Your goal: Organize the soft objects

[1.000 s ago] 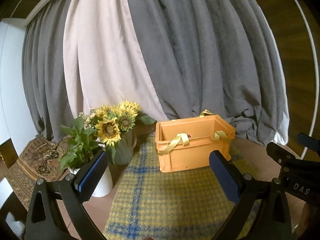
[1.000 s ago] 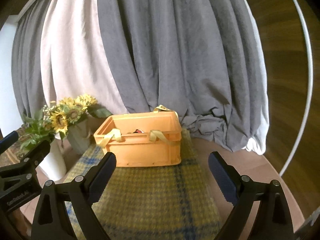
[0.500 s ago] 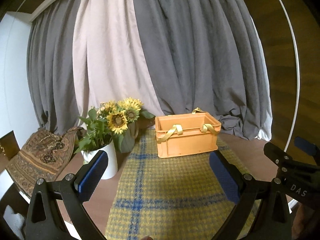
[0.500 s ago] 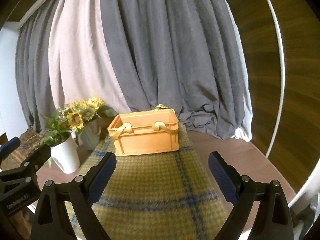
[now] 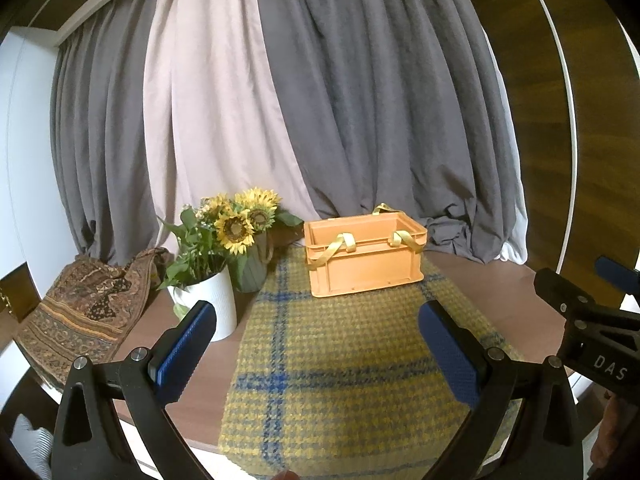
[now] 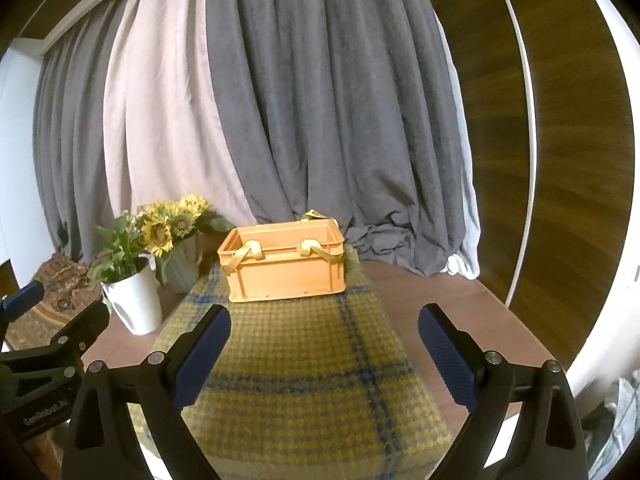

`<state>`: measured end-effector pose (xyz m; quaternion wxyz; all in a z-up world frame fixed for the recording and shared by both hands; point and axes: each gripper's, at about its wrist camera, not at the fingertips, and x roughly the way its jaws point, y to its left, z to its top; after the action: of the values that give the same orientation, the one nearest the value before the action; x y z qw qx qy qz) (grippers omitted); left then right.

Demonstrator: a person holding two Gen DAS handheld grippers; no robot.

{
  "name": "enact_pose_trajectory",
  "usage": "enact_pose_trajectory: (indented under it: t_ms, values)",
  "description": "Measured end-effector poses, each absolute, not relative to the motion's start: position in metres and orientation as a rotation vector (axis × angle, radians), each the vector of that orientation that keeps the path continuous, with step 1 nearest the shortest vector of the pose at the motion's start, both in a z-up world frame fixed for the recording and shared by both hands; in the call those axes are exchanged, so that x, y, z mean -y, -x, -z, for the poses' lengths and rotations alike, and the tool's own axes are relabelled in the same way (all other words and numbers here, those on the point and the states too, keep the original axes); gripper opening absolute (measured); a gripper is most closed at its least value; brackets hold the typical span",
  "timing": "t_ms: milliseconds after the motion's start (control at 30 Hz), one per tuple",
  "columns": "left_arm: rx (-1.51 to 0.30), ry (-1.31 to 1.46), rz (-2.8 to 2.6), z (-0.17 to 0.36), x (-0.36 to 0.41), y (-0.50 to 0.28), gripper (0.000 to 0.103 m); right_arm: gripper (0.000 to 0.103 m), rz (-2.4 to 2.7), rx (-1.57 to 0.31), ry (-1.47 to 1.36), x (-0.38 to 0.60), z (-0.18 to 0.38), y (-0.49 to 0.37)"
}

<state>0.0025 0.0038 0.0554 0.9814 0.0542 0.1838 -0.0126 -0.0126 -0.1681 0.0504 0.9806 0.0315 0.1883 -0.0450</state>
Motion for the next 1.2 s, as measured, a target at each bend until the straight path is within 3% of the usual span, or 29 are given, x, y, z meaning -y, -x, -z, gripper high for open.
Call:
enact_pose_trajectory:
  t_ms: [1200]
  values:
    - [-0.319,-0.108,0.034,-0.063,-0.005,0.022,0.103,0.096,0.086,-0.352,-0.062,0.166,-0.059,0.039]
